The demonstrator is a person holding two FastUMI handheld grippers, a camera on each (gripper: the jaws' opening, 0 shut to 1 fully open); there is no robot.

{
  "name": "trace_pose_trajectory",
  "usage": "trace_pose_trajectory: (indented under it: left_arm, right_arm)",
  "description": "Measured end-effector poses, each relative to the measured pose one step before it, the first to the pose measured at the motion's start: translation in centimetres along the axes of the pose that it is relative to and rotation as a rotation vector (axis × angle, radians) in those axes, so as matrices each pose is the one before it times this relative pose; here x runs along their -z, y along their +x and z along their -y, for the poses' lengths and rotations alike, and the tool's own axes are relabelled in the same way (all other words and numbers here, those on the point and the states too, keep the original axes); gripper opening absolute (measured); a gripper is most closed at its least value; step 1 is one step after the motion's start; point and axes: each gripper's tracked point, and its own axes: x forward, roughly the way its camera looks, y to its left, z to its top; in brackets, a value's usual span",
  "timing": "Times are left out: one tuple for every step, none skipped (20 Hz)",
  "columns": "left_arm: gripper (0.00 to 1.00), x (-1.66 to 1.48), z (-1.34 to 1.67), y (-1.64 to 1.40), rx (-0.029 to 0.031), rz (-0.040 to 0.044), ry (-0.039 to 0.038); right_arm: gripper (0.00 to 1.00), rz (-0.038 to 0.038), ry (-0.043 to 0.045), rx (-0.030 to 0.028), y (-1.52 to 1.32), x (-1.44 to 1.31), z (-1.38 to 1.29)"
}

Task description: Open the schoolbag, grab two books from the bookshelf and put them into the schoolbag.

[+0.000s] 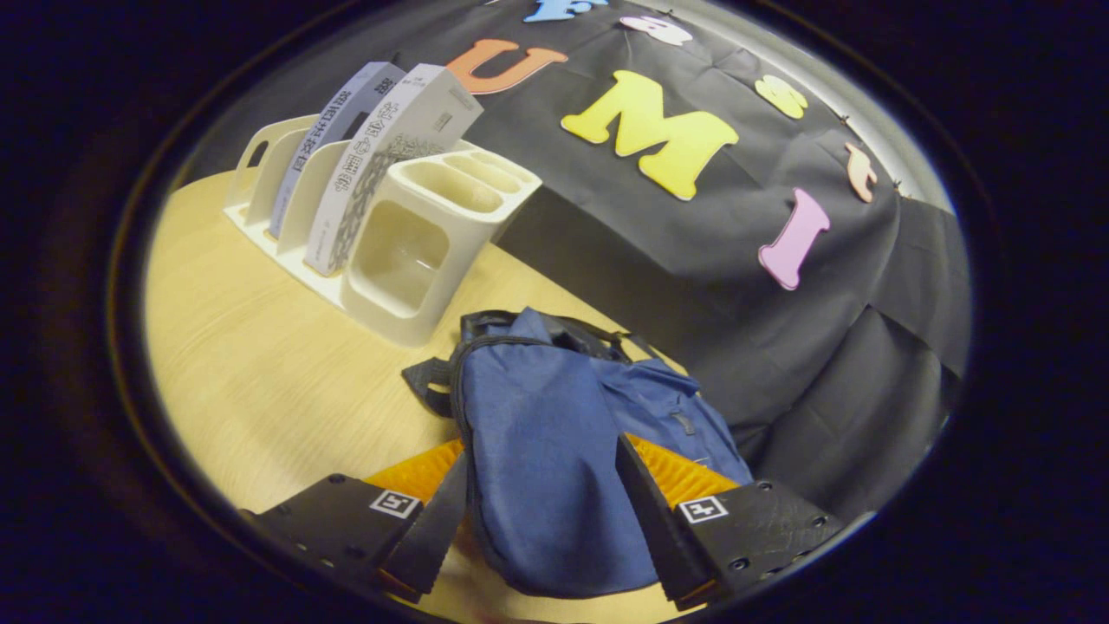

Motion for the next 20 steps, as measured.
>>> trace_pose_trajectory:
  left_arm:
    - [1.00,-0.100,0.226,-0.137,0.00386,0.00446,-0.00192]
    - [1.00,-0.037,0.298,-0.027,0.00646,0.00299,-0.00119]
    - [1.00,-0.079,0.270,0.094,0.00459,0.00139,0.00188]
    - [1.00,-0.065,0.072,0.052,0.00242,0.00156,0.00421]
    - [1.00,-0.106,0.150,-0.075,0.00292,0.00290,0.00578]
    - [1.00,0.028,0.067,-0.188,0.00221,0.00407,0.00475]
    - [1.00,-0.026,0.120,-0.078,0.00239,0.00265,0.00194]
    - [1.00,0.082,0.046,-0.078,0.00247,-0.00079,0.00040]
    - [1.00,0.091,0.019,0.002,0.00089,-0.00176,0.00043]
    - [1.00,0.170,-0.028,0.116,-0.00196,-0.00296,0.00023]
    - [0.99,-0.111,-0.014,0.144,-0.00207,-0.00075,-0.00211]
    - [1.00,0.099,0.089,0.090,-0.00001,-0.00337,-0.00442]
    - [1.00,0.022,0.007,0.122,0.00139,-0.00309,-0.00613]
    - [1.00,0.143,0.093,0.078,0.00207,-0.00473,-0.00602]
    - [1.00,0.195,0.190,0.132,0.00810,-0.00420,-0.00547]
    - [1.00,0.311,0.316,0.091,0.01305,-0.00861,-0.00565]
    - [1.00,0.216,0.209,0.223,0.00742,-0.00534,-0.00732]
    - [1.00,0.150,0.019,0.110,0.00383,-0.00569,-0.00492]
    - [1.00,0.166,0.168,0.241,0.00384,-0.00734,-0.00027]
    - [1.00,0.155,0.191,0.110,0.00247,-0.00351,0.00221]
  right_arm:
    - [0.93,0.01664,-0.00013,0.02111,0.111,-0.352,0.685]
    - [0.92,-0.00068,0.00618,0.01511,0.364,0.042,0.440]
    - [0.83,-0.01366,0.01828,-0.00501,0.485,0.325,-0.290]
    - [0.80,-0.02566,0.01105,-0.00831,0.602,0.435,-0.308]
    - [0.75,-0.01805,0.00235,0.00822,0.638,0.351,0.211]
    - [0.72,-0.01094,0.00514,0.00389,0.618,0.155,0.040]
    - [0.58,-0.02287,0.01420,0.00369,0.490,0.573,0.038]
    - [0.42,-0.00783,0.02094,-0.02426,0.349,0.038,-0.327]
    - [0.25,-0.00059,0.02166,-0.01902,0.230,0.000,-0.015]
    - [0.18,0.00928,0.01830,-0.01776,-0.152,-0.250,0.132]
    - [0.15,0.00552,0.01068,-0.00623,-0.048,-0.065,0.494]
    - [0.14,0.00412,0.01166,-0.01082,-0.259,-0.329,0.288]
    - [0.11,0.00658,0.00029,-0.00561,-0.113,-0.193,0.319]
    - [0.10,0.00295,-0.00937,-0.00408,-0.206,-0.323,0.399]
    - [0.11,0.00994,-0.00804,-0.00022,-0.249,-0.392,0.500]
    - [0.11,0.01122,-0.00751,0.00552,-0.290,-0.569,0.668]
    - [0.11,0.01041,0.00175,0.00725,-0.166,-0.526,0.697]
    - [0.11,0.00814,0.00516,-0.00055,-0.191,-0.534,0.594]
    - [0.11,0.00102,0.00574,0.00452,-0.119,-0.393,0.723]
    - [0.11,0.00273,0.00881,-0.00442,-0.066,-0.599,0.676]
